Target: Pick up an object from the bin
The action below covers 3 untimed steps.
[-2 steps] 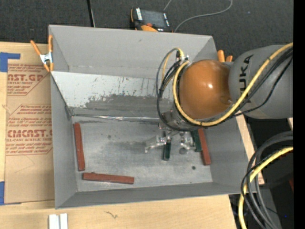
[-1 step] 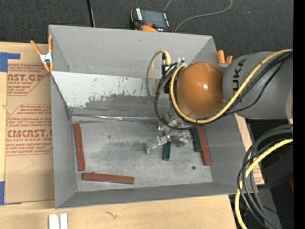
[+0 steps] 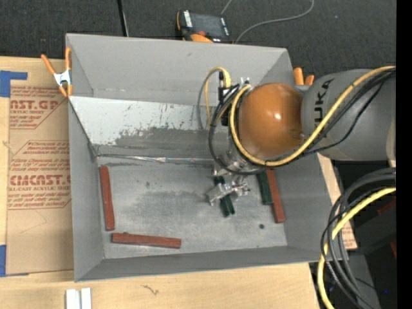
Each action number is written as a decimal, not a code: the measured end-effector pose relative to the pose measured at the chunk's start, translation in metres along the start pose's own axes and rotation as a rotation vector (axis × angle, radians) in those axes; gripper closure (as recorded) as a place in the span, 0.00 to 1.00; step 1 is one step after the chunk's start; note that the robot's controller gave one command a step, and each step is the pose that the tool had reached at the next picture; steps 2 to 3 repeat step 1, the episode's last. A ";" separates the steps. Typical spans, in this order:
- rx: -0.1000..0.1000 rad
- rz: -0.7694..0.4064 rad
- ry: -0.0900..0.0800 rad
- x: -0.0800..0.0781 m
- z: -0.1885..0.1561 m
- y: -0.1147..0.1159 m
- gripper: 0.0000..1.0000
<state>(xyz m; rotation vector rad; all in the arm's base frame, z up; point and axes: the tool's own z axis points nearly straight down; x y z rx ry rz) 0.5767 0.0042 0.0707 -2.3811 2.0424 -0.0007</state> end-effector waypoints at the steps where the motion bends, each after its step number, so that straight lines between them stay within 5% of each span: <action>1: 0.003 -0.052 0.001 -0.012 -0.149 -0.009 1.00; 3: 0.003 -0.052 0.001 -0.012 -0.149 -0.009 1.00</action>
Offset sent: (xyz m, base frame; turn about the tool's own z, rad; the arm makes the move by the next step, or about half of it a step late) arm 0.0060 0.0104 0.1449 -0.0529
